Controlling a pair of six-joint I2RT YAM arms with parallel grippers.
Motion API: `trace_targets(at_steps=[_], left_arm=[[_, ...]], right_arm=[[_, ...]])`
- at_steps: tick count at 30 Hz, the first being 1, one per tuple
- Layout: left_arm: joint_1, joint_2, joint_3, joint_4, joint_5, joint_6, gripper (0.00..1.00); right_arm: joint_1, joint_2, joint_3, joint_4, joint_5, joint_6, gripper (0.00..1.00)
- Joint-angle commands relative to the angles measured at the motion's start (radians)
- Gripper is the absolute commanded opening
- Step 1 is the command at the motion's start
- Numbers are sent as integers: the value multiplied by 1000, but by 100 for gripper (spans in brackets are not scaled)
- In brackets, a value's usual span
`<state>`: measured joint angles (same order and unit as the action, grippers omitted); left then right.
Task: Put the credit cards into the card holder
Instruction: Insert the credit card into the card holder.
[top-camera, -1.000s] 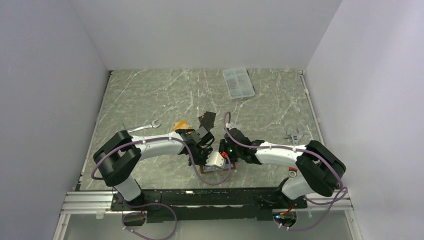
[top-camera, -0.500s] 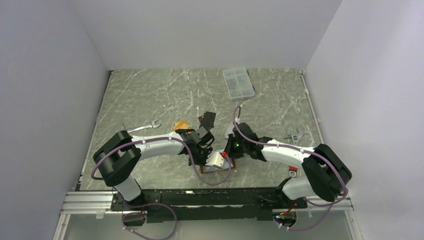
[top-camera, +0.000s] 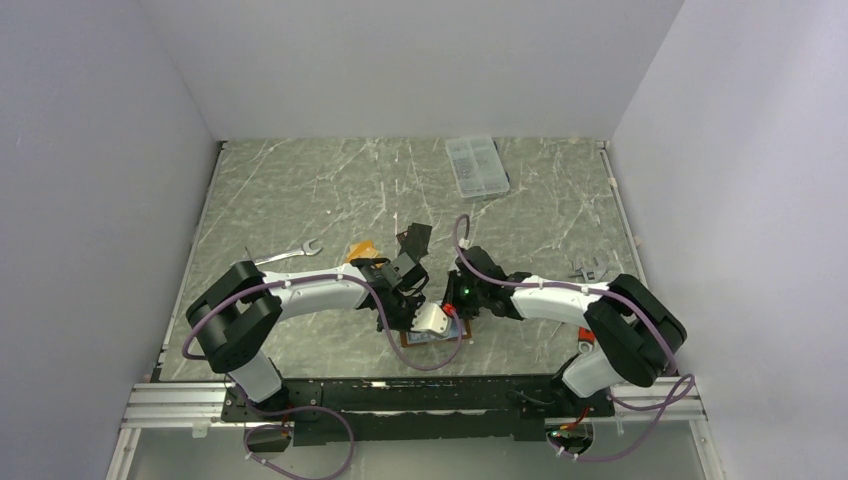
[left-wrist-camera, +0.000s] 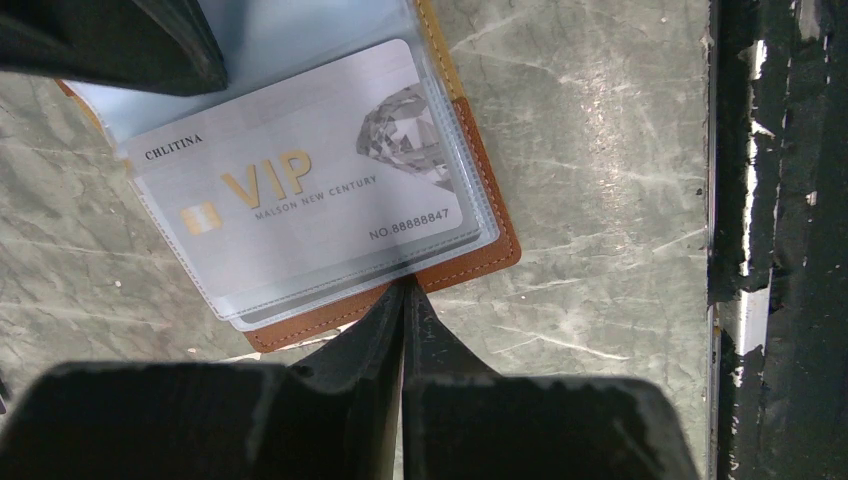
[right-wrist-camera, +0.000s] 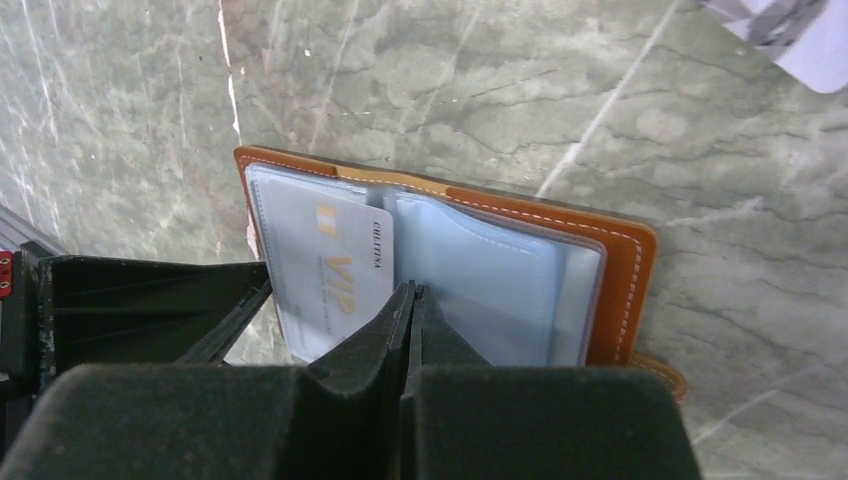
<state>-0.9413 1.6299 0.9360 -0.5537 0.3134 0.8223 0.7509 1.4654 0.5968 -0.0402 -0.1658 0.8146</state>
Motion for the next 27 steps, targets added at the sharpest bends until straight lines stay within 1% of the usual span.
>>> trace_targets(at_steps=[1,9,13,19,21,23,27], left_arm=[[5,-12,-6,31,-13,14,9],[5,-11,-15,44,-18,16,9],[5,-14,-16,51,-25,18,9],[21,-19,18,14,-1,21,9],[34,-22,35,-1,15,25,9],[48,-25,44,-5,23,18,9],[70,-46,40,-16,62,5,9]], right_arm=[[24,27,52,30,0,14,0],[64,51,90,29,-30,7,0],[69,63,95,-8,-38,9,0],[48,-49,68,-128,10,-12,0],[47,-75,35,-107,11,3,0],[47,-67,11,-62,-9,25,0],[63,-19,32,-36,-49,17,0]])
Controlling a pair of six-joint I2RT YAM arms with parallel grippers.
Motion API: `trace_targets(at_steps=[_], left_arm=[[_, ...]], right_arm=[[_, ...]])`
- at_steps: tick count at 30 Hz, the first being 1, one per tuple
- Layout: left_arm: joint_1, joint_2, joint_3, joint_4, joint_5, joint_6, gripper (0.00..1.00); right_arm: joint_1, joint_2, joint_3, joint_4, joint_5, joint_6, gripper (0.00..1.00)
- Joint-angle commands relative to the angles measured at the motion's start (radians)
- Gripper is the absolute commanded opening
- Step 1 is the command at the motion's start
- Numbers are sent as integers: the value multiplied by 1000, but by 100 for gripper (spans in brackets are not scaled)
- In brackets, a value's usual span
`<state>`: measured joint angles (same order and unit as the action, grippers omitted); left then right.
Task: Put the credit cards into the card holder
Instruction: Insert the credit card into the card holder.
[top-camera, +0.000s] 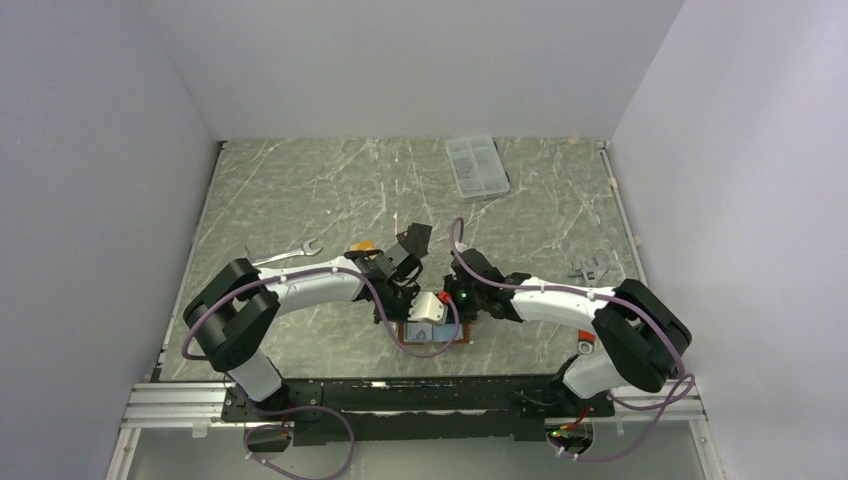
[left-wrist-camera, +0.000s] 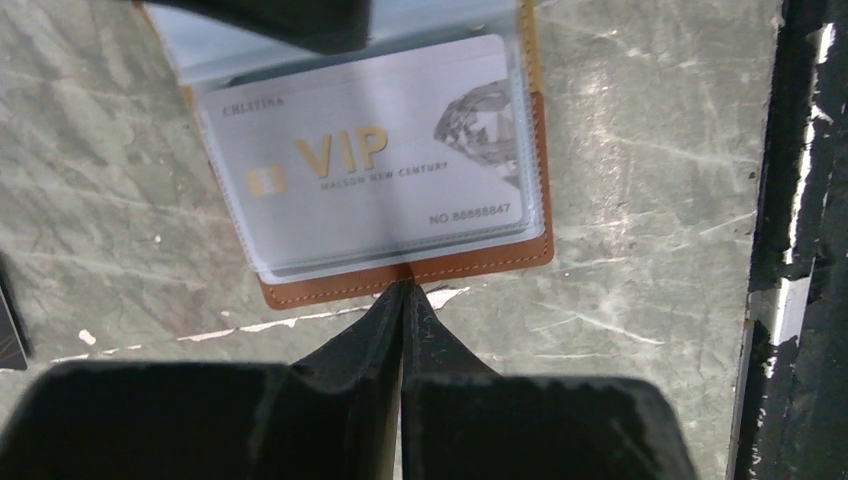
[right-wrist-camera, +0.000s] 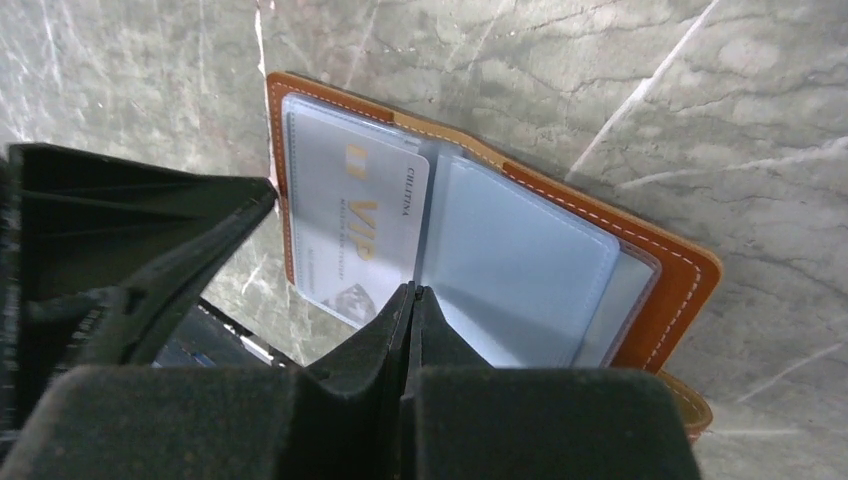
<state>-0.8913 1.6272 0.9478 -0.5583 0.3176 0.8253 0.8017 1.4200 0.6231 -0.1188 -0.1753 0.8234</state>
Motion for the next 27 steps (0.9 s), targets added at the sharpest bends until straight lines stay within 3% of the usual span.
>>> trace_targets(at_steps=[1,8,13,19,20,21,22,27], left_arm=[[23,-47,26,-11,55,2,9],[32,-49,34,-15,51,-2,10],[49,-91,53,-48,28,3,20],[104,-142,115,-130,45,-1,25],[113,-154,130,-150,49,-2,31],[121,-162,137,-160,49,-2,47],[128,-172,147,-174,44,-3,55],[166,-227,195,-201,-23,-14,67]], right_arm=[[15,37,11,50,-55,3,0],[28,69,63,58,-104,-13,0],[4,7,42,27,-88,-7,0],[-65,-64,33,-5,-102,-22,3],[-73,-74,37,-13,-104,-29,5],[-83,-79,41,-18,-104,-32,7],[-97,-86,47,-25,-107,-38,9],[-173,-109,115,-82,-115,-100,22]])
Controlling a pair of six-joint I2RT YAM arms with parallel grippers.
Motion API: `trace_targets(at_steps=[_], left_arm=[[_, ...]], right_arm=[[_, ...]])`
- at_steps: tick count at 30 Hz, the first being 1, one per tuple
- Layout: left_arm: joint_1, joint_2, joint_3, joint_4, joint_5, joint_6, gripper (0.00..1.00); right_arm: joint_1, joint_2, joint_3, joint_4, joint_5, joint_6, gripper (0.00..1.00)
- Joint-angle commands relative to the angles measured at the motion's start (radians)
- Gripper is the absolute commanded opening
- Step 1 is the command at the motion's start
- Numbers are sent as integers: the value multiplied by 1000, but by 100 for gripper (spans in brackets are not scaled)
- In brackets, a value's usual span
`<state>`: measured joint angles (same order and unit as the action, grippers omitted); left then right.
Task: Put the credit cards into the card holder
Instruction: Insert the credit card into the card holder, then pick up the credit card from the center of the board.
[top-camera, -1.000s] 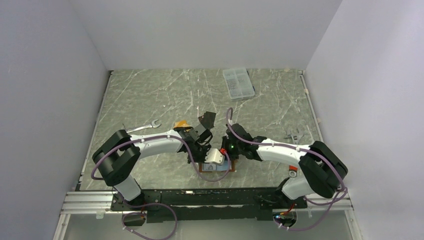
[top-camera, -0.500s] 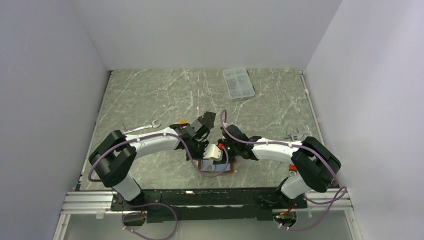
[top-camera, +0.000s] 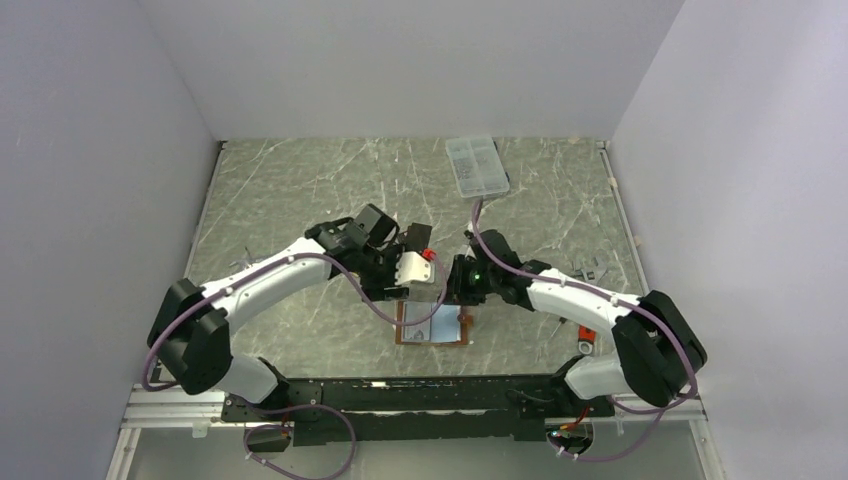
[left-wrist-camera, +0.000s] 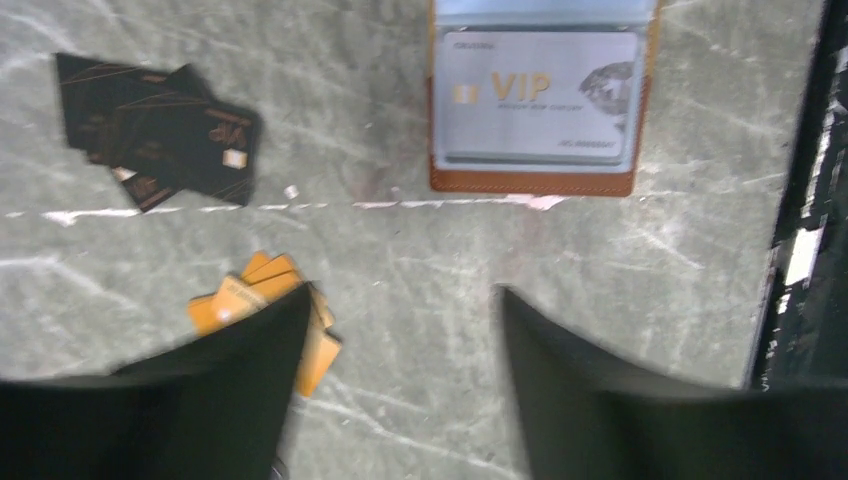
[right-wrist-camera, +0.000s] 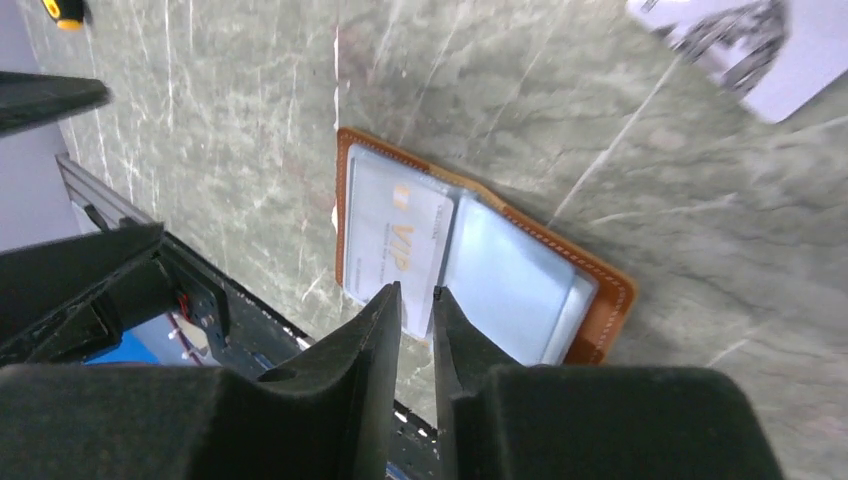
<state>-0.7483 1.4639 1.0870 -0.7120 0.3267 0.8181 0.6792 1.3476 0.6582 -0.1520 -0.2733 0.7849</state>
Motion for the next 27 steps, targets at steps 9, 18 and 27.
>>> trace_targets(at_steps=[9,18,27], left_arm=[[278,10,276,-135,-77,-150,80],[376,-47,160,203,-162,-321,99],[384,319,374,129,122,-423,99]], right_arm=[[-151,-15,289,-126,37,-215,57],[-228,162,409,-58,-21,-239,66],[-240,438,542,27,-66,-182,63]])
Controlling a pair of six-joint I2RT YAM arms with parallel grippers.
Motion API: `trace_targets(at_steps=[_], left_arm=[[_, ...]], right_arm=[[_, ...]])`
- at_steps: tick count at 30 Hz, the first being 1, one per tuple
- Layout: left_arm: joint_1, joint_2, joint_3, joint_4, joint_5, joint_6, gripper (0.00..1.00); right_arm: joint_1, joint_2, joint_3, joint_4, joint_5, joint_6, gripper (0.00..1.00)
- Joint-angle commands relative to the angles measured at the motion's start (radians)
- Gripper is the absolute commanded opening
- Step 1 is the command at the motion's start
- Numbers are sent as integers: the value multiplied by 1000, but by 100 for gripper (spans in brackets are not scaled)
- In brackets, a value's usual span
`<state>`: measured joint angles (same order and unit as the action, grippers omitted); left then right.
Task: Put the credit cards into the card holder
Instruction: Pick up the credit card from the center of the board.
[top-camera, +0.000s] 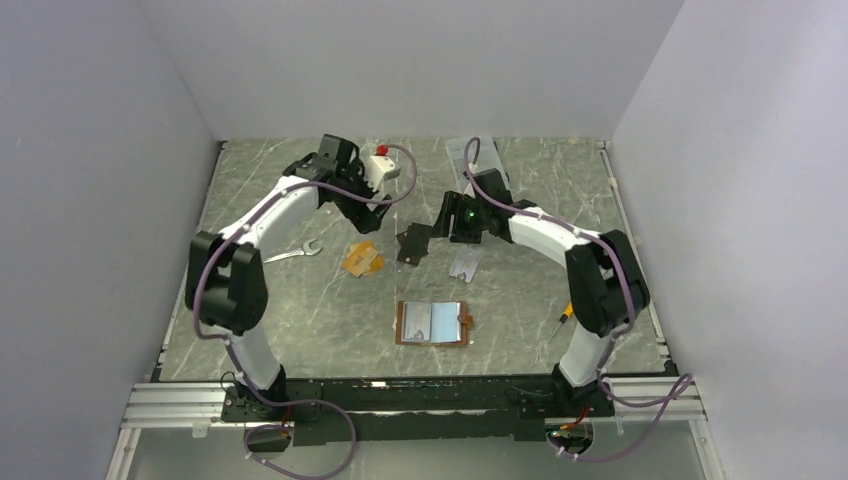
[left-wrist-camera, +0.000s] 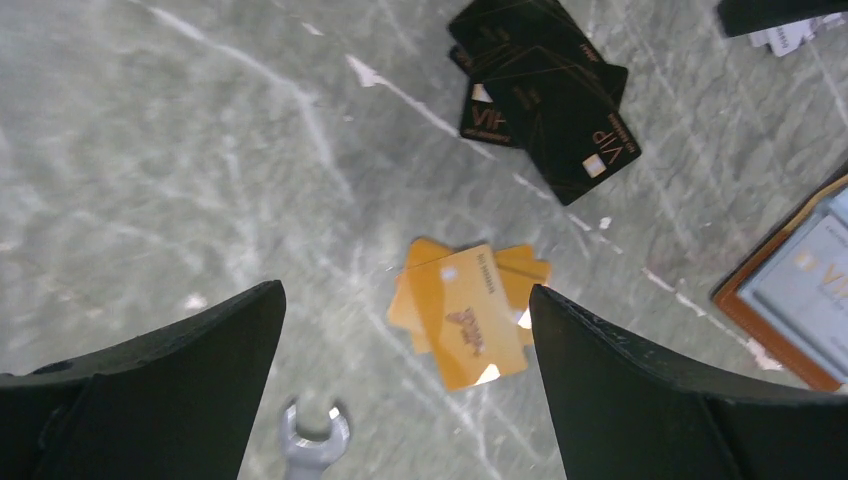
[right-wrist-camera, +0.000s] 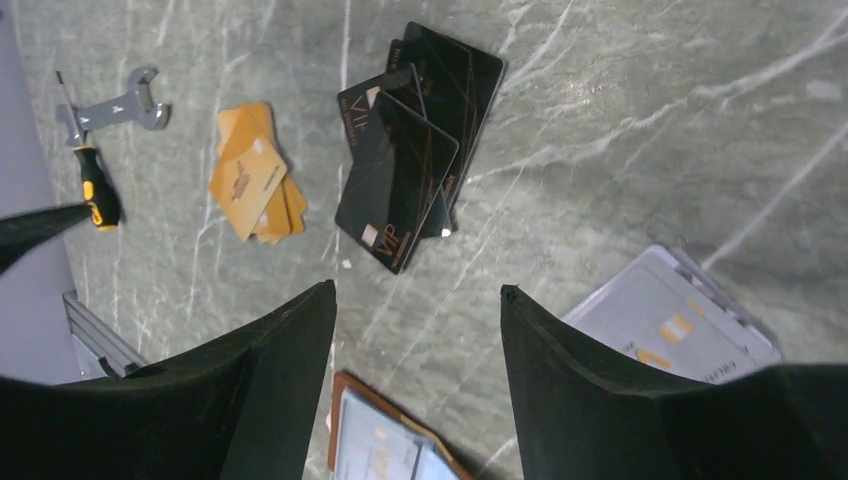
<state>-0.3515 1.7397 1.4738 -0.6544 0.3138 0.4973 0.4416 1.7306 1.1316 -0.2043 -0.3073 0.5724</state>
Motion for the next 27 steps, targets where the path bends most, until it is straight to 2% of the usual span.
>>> trace_targets(at_steps=[1,6,12,14,27], left_arm=[[-20,61,-17,97,148,-117,99],[-73,173,-13,190,149,-135,99],[-120,218,-52,280,66,-76,95],[-130,228,-36,260,54,-56,93],[-252,189,-138,320,-263,131,91]], right_arm=[[-3,78,76,95,-39,43,62],[-4,153,109,148,-94,106,58],[-16,184,68,238,-133,185,55],[-26,198,53,274,-156,213,54],[-72,235,-29,422,-238,327,45]])
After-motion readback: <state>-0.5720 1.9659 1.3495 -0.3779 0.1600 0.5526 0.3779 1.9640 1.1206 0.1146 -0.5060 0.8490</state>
